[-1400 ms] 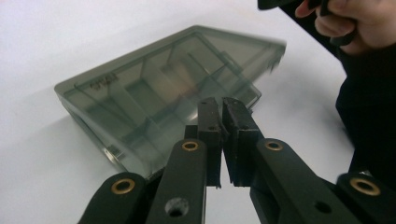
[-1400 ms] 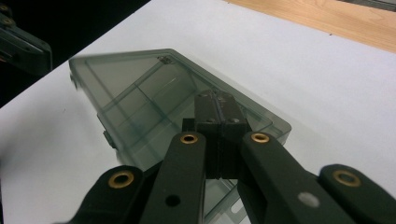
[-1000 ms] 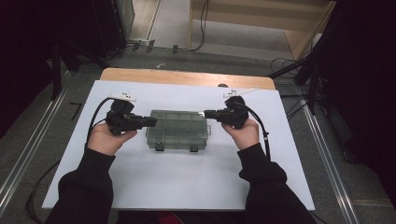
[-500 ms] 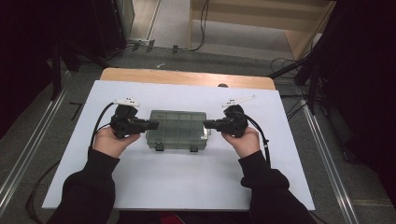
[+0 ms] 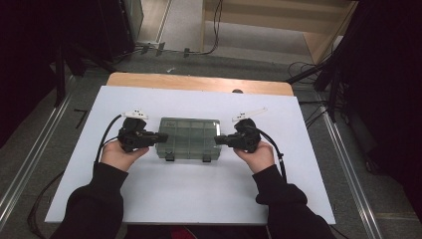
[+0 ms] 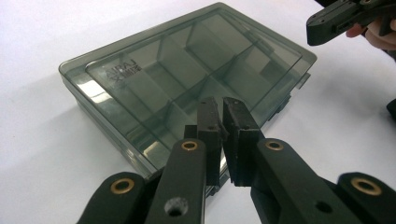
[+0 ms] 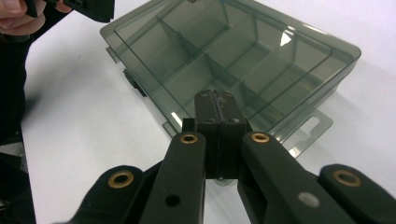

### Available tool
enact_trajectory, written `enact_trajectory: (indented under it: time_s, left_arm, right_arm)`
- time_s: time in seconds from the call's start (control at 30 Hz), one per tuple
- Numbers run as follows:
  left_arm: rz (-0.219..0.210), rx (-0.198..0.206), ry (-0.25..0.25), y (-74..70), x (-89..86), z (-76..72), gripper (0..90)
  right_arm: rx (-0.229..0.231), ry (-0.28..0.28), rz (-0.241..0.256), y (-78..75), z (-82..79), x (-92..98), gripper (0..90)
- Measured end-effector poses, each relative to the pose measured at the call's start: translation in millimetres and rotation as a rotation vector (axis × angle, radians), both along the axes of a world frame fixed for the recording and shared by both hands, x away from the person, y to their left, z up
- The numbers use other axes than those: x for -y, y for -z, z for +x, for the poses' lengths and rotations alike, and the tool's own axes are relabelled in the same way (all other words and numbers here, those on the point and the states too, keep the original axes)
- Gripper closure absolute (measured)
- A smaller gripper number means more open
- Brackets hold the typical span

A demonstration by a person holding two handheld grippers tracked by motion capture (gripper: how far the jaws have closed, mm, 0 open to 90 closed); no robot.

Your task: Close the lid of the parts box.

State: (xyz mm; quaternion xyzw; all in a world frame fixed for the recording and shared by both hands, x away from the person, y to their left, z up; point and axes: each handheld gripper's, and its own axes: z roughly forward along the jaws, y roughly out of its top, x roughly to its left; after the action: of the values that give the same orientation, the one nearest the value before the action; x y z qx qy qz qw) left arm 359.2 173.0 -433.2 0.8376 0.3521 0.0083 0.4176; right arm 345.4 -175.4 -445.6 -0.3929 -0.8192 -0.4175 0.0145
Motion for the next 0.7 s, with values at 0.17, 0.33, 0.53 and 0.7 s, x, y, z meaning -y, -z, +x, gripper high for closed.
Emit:
enact_trajectory:
  time_s: [0.17,0.33,0.53,0.7]
  left_arm:
    - [0.005,-0.035,-0.023,11.2,-3.2,4.3,86.0]
    - [0.01,-0.023,-0.005,18.7,-3.1,5.7,85.9]
    - [0.026,-0.034,0.014,25.3,-0.1,6.7,85.7]
    - [0.02,-0.012,0.034,30.2,2.4,3.5,82.5]
  right_arm:
    - [-0.018,0.001,-0.017,8.9,1.4,-1.0,87.8]
    - [-0.036,-0.001,-0.047,17.3,2.8,-4.6,87.8]
    - [-0.041,-0.003,-0.067,21.3,3.3,-5.8,87.8]
    - [-0.047,-0.011,-0.052,24.2,3.9,-5.6,87.8]
